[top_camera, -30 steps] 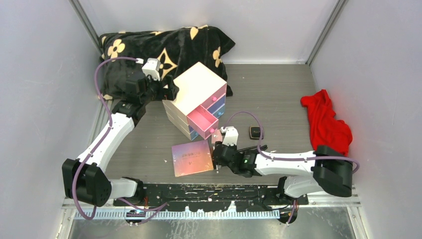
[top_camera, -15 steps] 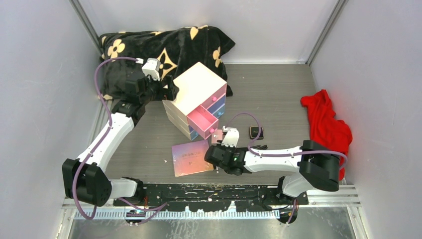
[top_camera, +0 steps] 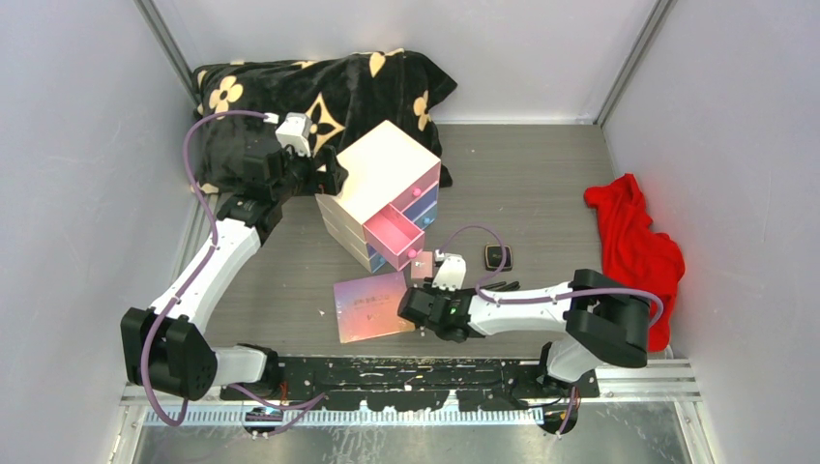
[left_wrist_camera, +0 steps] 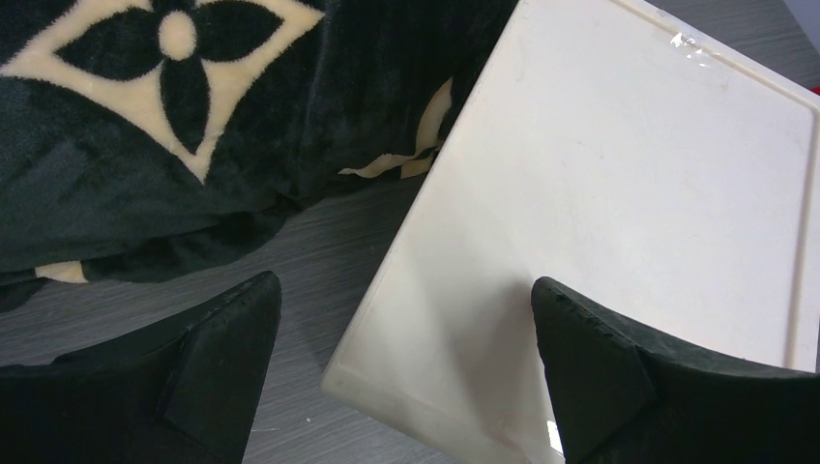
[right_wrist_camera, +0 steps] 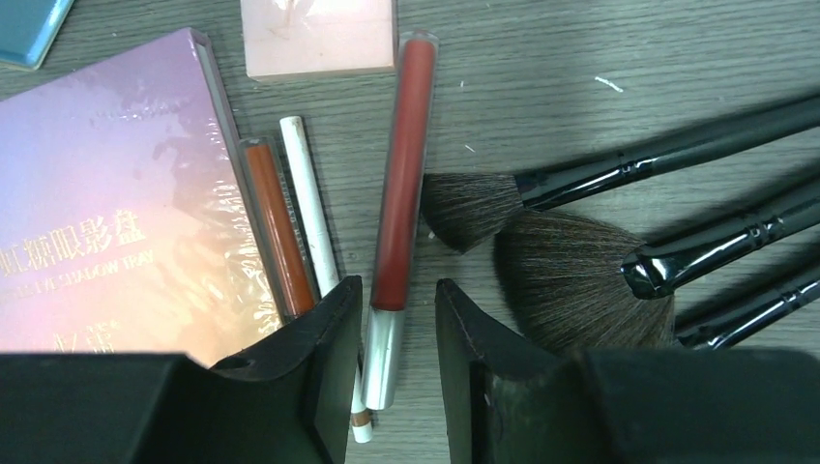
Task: Organize the makeup
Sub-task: Pick up the lipstick at the center of the board.
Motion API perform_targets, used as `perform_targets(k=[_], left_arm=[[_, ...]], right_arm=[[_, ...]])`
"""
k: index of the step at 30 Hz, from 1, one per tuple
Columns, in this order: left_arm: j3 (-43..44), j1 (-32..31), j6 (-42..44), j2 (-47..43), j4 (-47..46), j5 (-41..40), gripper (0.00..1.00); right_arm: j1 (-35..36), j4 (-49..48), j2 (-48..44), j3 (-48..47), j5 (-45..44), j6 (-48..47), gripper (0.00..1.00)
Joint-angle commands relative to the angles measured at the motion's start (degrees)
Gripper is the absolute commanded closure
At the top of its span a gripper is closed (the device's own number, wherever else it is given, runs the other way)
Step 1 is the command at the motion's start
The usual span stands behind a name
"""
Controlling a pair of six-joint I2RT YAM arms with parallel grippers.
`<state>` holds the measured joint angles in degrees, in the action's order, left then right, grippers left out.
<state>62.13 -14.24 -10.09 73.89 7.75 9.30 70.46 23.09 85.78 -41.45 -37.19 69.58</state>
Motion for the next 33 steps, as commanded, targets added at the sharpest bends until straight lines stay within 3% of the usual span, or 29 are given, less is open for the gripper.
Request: perform_targets(k=[1,6,9,10,20,26,33], left_arm=[[-0.69,0.02,2.06,0.91,6.07,0.02,0.0],[-0.77,0.05,2.02,0.91,5.94,0.03,0.0],[-0.91,0.0,2.05,0.6,6.0,-0.22,0.0],[-0.95,0.0,2.08,0.52,6.0,-0.31,0.0],[-0.74,0.0,2.16,0.17,6.23,-0.42,0.0],[-0.52,0.09,2.13,0.1,6.24,-0.42,0.0],[-0.41,0.0,2.19,0.21,6.31,-0.4,0.0]], right_arm=[[0.31,-0.6,-0.61,1.11,-1.4,3.08,0.61],[0.35,-0.55,0.44,1.25,-0.81,3.27,0.62],[0.3,-1.04,0.79,1.75,-0.28,3.23,0.95],[0.3,-1.05,0.75,1.89,-0.33,3.26,0.99],[0.45,-6.11,-7.02,5.74,4.74,-6.51,0.99],[0.74,2.46,-18.17,6.42,2.6,-9.47,0.99],[0.78,18.08,-26.3,0.46,1.75,-13.15,0.99]])
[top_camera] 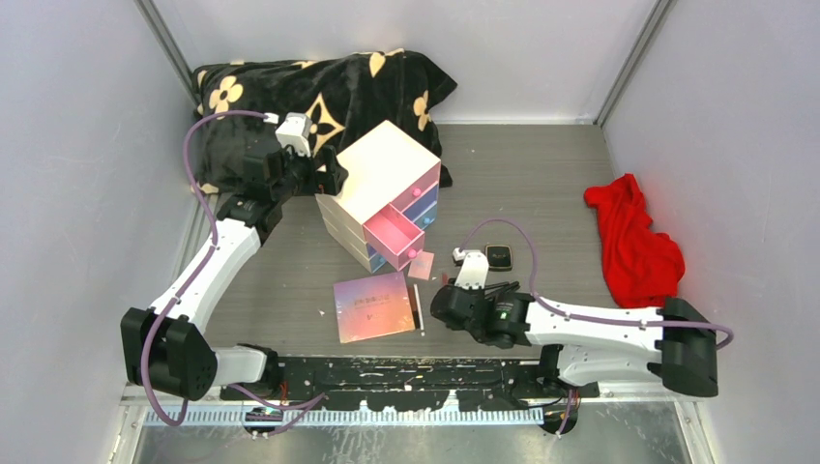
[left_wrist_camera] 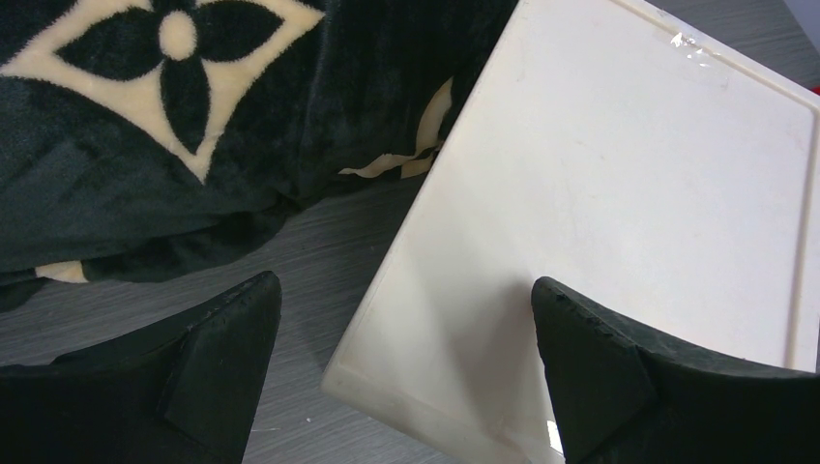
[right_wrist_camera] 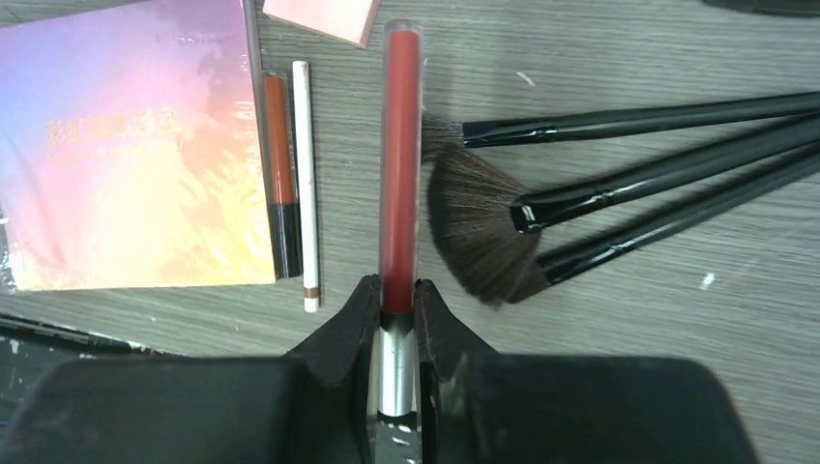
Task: Organize the makeup
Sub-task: Pick up the lipstick at the center of the board, then place the lipstick in the drawer.
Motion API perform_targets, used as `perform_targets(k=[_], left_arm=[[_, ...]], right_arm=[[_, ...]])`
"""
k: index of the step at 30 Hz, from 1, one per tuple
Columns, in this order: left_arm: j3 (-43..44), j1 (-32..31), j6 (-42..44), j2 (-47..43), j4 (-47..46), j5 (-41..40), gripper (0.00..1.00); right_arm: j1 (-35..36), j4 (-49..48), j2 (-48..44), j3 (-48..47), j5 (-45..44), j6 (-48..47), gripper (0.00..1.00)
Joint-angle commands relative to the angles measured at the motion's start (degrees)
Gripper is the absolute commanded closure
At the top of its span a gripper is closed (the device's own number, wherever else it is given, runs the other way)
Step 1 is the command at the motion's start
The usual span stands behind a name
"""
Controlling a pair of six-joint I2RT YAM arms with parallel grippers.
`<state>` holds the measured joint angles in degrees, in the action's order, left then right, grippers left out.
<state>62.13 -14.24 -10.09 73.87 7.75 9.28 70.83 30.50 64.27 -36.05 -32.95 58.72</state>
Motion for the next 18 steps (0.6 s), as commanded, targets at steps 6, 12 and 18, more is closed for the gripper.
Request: perform_targets(k=[6,12,18], left_arm=[[-0.35,0.01,2.02,0.4,6.01,-0.11,0.0],[-0.21,0.05,2.0,0.01,6.09,-0.05,0.0],[-0.29,0.07,1.75,-0.4,6.09,0.04,0.0]], right_arm=[[0.36,21.74,-13.13,-11.43,-6.72,-2.13,0.99],[0.37,26.16,-11.3,-24.62,-7.65,-13.88,0.99],[0.2,26.97,-6.35,-38.29,-3.72,-25.44,0.99]])
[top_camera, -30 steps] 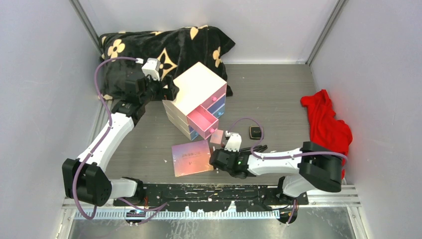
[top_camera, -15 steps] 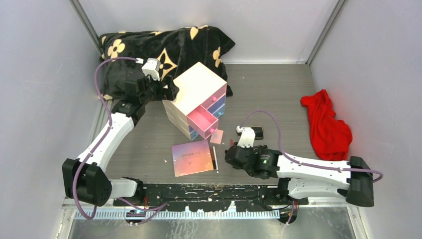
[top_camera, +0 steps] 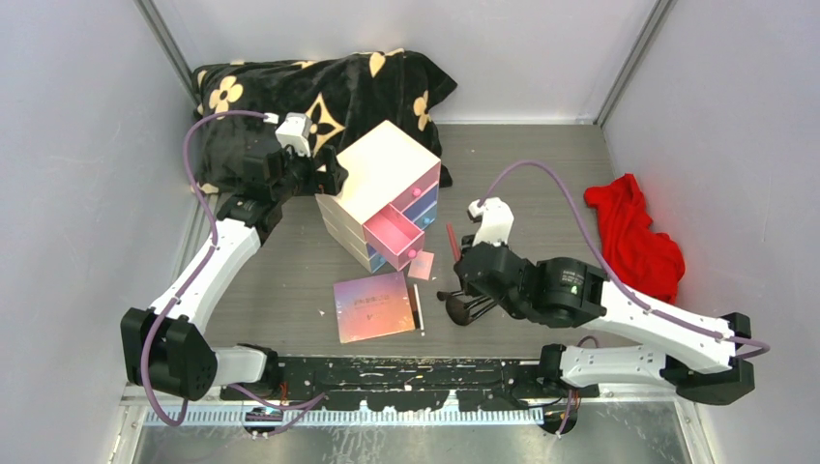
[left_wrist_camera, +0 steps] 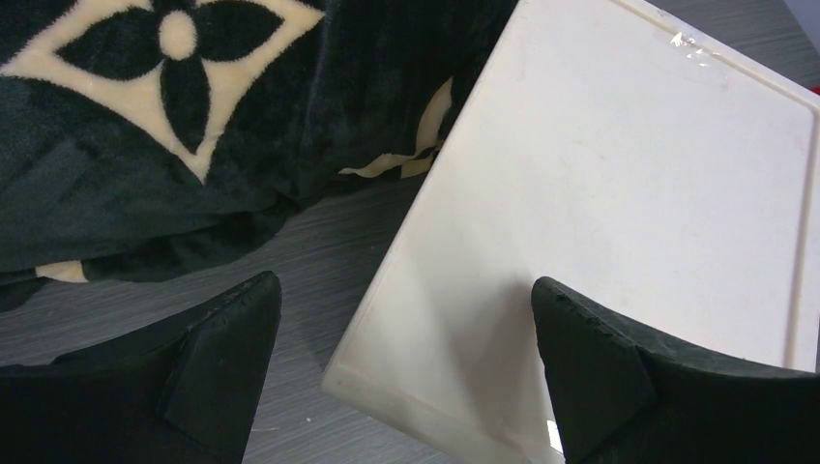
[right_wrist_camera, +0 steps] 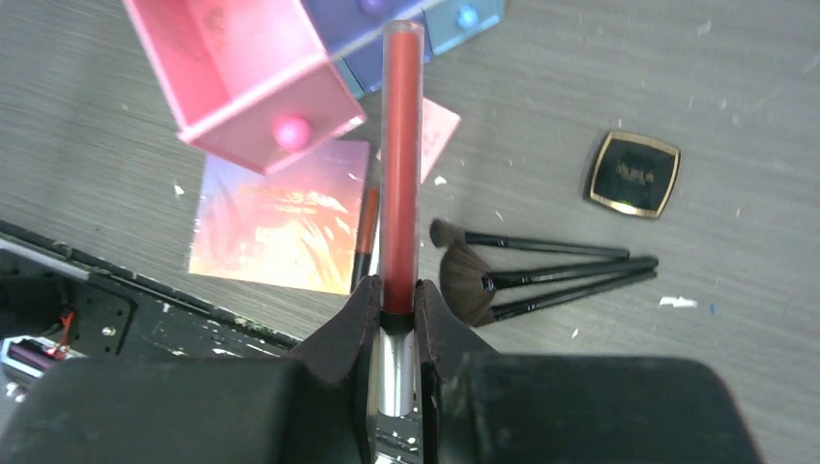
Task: Organize the makeup
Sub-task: Place the lipstick in the drawer.
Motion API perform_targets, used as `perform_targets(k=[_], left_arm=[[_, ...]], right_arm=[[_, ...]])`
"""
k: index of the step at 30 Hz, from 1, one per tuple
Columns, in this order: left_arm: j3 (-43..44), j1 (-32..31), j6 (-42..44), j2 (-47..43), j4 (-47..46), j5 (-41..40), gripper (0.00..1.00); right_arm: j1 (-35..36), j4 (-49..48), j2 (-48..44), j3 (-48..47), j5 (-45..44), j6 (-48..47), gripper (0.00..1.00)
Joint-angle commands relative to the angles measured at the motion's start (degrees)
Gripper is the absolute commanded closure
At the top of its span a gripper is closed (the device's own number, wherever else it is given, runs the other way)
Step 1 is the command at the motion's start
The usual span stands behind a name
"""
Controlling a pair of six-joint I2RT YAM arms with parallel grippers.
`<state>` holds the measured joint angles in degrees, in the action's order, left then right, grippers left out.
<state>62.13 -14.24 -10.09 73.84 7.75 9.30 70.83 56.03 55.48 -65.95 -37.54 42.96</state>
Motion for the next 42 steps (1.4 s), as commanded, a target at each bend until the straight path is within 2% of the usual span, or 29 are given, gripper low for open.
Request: perform_targets(k=[1,9,17,27,32,42], left_arm=[[-0.26,0.08,1.78,-0.49,6.21,0.02,0.0],[-0.74,0.05,1.6,-0.69,5.79,0.06,0.0],[-0.66,0.0,1.8,-0.64,5.77,0.02,0.0],[-0.71,0.04,1.76,-0.63,5.45,0.32,0.0],[-0.52,0.06,1.93,-0.63,5.6,-0.02,0.0],[-0.56,0.0,1.67,-2.78,5.48,0.29,0.0]], right_arm=[[0.11,2.33,3.71,-10.97,1.78,-11.28,0.99],[-1.5,9.45,14.13,-25.67,11.37,-15.23,0.99],[-9.66,7.93,18.8,-28.95,23.2,-18.24,0.99],[-13.03,7.0,25.47,-35.81,34.3,-21.05,0.99],[-13.79,9.07,28.35,-40.19,37.06,-21.16,0.99],[-14.94,14.97,32.83,-43.02,39.21,-20.97,0.99]])
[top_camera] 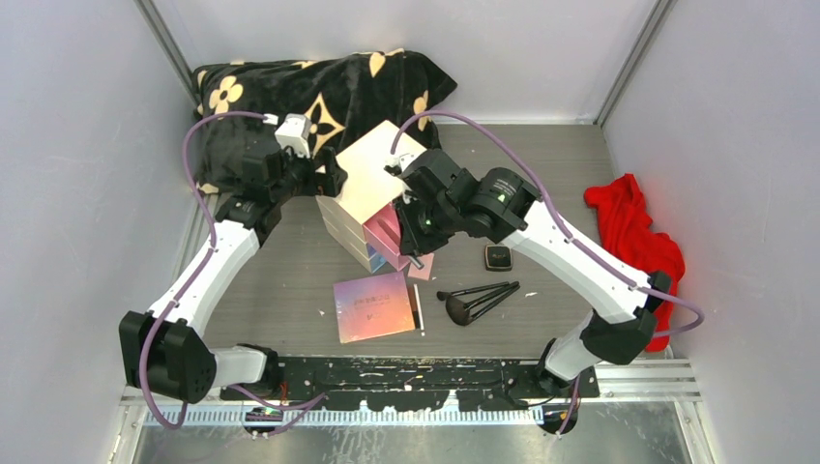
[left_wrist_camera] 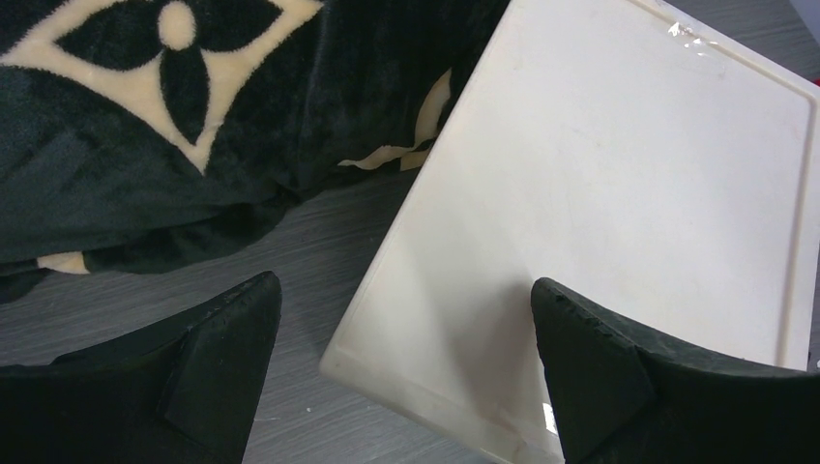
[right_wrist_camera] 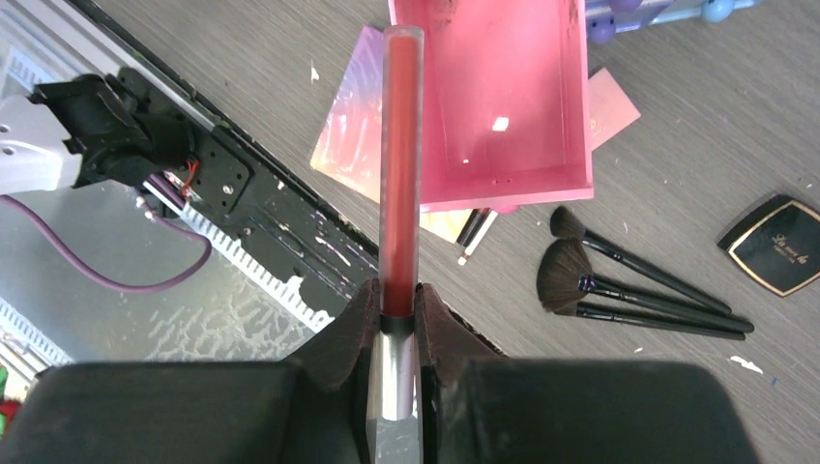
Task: Organize the makeup
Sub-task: Place the lipstick in the drawer.
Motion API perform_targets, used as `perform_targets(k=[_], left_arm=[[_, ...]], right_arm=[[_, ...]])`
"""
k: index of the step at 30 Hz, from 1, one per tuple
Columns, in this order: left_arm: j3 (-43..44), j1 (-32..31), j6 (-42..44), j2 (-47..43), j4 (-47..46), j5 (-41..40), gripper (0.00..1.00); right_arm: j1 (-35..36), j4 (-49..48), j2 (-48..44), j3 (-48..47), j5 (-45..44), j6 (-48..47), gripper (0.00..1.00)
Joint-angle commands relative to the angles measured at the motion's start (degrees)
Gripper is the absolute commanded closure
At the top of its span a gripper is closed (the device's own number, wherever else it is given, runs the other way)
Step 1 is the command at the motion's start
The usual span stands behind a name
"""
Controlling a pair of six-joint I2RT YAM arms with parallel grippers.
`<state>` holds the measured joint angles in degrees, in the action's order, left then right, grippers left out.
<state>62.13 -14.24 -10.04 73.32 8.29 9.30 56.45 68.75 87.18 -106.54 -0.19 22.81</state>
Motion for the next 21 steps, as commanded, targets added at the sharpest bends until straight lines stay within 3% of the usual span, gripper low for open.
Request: perform_targets(k=[1,21], left_arm=[[-0.69,0.01,1.67,-2.37,4.77,0.36,0.0],[-1.02,0.05,1.04,-3.09,3.93,1.69,0.0]], right_arm=[[-0.89,2.6,1.53,-2.38,1.78,-0.78,0.99],[-5.38,7.86,13.12,-14.48,3.13,-3.01,0.99]])
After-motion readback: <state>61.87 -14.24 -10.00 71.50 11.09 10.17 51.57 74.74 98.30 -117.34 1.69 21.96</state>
